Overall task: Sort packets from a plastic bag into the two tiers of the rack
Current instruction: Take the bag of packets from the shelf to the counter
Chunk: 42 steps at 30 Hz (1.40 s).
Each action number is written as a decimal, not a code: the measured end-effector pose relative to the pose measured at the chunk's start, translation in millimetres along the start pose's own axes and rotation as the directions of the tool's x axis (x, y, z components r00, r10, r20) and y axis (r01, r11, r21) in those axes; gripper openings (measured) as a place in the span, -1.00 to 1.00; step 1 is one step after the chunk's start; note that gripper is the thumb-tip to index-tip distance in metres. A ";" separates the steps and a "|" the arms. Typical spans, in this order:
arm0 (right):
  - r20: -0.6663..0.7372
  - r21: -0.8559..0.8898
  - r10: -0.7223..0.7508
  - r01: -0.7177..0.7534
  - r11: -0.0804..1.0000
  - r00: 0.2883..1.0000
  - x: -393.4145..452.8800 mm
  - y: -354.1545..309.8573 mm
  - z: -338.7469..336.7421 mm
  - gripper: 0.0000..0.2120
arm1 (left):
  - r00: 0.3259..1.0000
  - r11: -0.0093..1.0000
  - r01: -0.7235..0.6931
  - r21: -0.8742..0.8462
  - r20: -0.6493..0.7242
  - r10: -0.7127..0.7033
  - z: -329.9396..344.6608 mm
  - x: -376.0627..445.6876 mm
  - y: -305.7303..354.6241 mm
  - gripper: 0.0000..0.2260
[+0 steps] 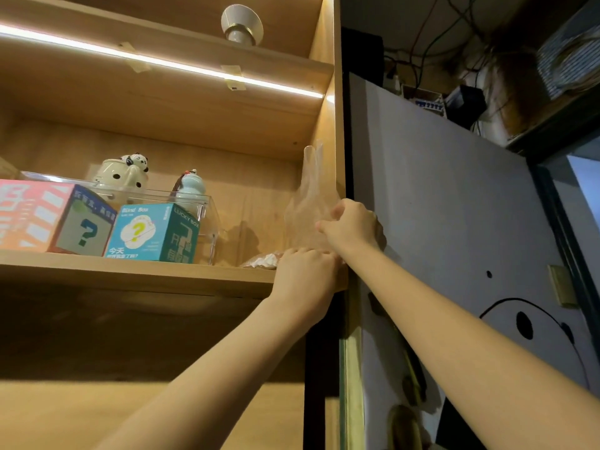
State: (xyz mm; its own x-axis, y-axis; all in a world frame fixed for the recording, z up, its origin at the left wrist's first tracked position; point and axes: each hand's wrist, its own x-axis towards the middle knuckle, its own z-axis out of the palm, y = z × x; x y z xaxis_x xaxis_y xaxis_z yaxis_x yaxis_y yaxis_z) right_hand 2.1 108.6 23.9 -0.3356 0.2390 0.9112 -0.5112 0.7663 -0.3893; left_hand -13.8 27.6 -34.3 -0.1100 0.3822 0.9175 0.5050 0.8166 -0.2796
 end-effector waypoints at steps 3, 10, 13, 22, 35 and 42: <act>-0.064 -0.005 0.016 -0.016 1.000 0.998 0.0 -1.4 1.0 -0.79 | 1.000 0.998 -0.009 0.064 0.027 0.008 -3.9 -1.5 6.4 -0.75; -0.232 0.138 0.021 0.012 0.990 0.973 5.2 8.1 -14.7 -0.80 | 0.970 0.792 0.228 -0.567 0.199 -0.137 -49.3 1.8 10.4 -0.74; -0.260 0.220 -0.052 0.112 0.969 0.964 8.0 7.5 -26.1 -0.82 | 0.955 0.705 0.296 -0.644 0.196 -0.222 -64.3 7.5 -8.7 -0.75; -0.211 0.392 -0.209 0.278 0.877 0.955 13.9 -12.4 -64.0 -0.81 | 0.798 0.540 0.580 -0.610 0.295 -0.525 -70.9 3.2 -51.9 -0.18; 0.088 0.667 0.003 -0.062 0.742 0.996 -5.0 -27.6 -111.7 -0.80 | 0.817 0.003 0.470 -0.883 0.434 -0.380 -110.3 -22.8 -13.4 -0.57; 0.262 0.624 0.121 -0.264 0.736 0.957 -66.4 -0.8 -110.9 -0.81 | 0.682 -0.236 0.584 -0.777 0.627 -0.376 -122.2 -81.6 6.2 -0.87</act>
State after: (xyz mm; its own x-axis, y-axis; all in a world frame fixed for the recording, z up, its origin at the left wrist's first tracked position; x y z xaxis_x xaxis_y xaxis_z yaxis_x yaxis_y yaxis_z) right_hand 112.6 158.3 -21.3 -0.5907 0.1656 0.7897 -0.7810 0.1286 -0.6111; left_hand 102.9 -51.4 -76.4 -0.8015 0.2249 0.5541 0.4818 -0.3059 0.8212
